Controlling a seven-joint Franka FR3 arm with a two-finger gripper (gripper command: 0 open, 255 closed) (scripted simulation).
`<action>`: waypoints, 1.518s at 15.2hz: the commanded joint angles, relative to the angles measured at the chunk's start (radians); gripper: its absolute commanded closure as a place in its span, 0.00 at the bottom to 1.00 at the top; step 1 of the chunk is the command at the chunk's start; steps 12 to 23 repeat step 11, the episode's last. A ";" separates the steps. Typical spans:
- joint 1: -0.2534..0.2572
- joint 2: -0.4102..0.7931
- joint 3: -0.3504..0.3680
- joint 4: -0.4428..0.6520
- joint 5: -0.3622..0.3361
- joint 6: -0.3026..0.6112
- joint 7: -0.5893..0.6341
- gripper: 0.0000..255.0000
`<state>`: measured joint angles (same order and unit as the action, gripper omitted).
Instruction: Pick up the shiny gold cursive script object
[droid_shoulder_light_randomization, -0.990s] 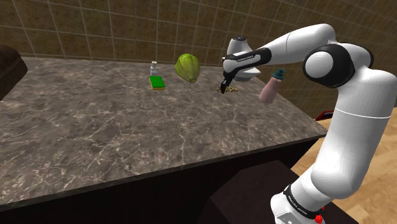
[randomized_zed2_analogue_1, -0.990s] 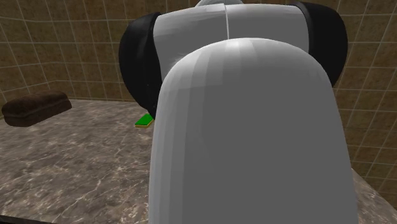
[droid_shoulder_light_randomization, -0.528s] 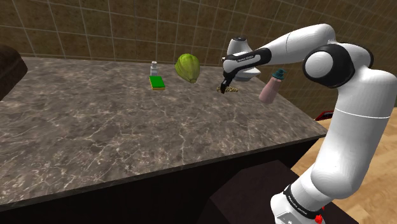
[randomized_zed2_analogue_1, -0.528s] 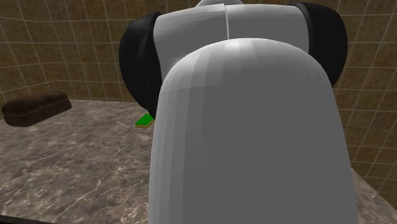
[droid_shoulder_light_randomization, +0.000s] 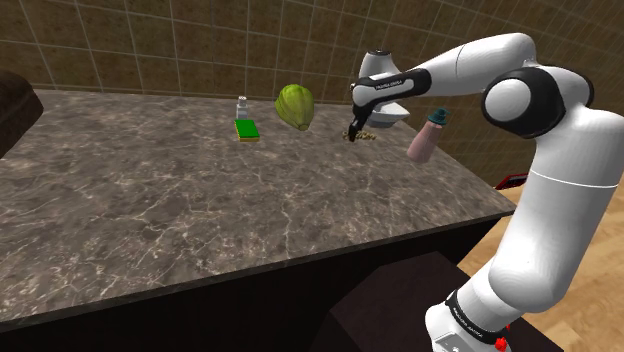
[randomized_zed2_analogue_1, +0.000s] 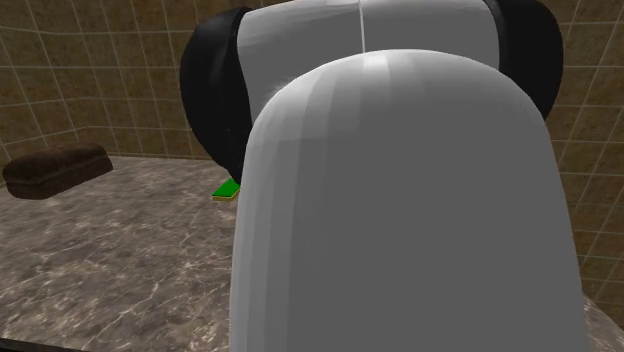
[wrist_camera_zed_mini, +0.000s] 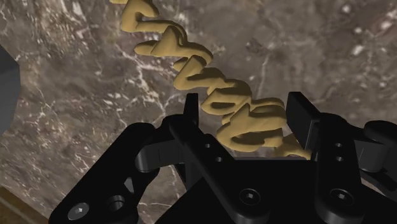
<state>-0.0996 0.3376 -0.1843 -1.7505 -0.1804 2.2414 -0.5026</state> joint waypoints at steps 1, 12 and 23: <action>0.000 -0.007 0.001 0.019 0.002 -0.026 -0.005 1.00; 0.002 -0.039 0.001 0.085 0.007 -0.123 -0.022 1.00; 0.002 -0.039 0.001 0.085 0.007 -0.123 -0.022 1.00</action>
